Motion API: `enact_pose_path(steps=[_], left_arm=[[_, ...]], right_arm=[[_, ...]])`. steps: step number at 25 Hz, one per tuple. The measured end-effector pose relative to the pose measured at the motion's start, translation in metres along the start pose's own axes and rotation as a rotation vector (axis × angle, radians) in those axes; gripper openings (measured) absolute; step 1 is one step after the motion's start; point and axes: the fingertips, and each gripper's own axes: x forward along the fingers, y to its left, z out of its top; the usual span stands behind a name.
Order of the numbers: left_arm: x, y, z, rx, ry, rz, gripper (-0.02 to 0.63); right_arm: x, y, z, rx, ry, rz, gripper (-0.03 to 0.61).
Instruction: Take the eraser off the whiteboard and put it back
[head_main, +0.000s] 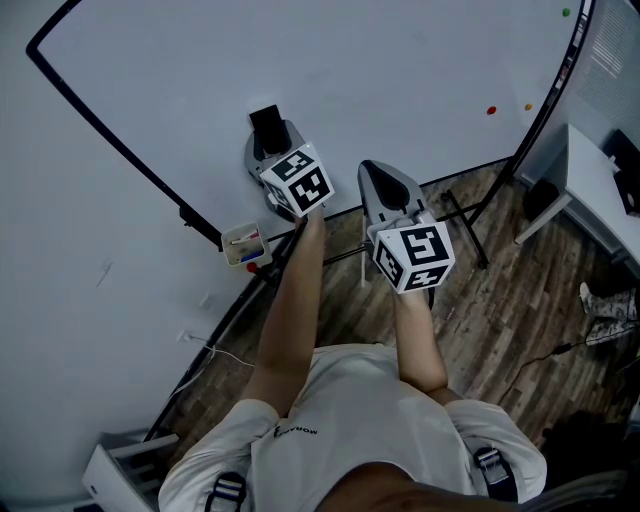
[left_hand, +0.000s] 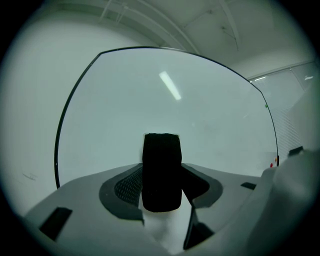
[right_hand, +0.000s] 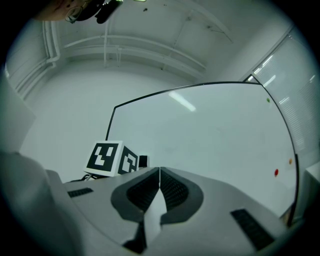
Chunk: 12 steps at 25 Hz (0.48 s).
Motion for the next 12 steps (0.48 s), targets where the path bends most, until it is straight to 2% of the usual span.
enact_pose_path(steps=[12], left_arm=[[-0.0081,-0.0005,0.0025,0.000,-0.013,-0.021,0.224]], right_arm=[[-0.0044,0.0059,0.0026,-0.024,0.001,-0.017,0.014]])
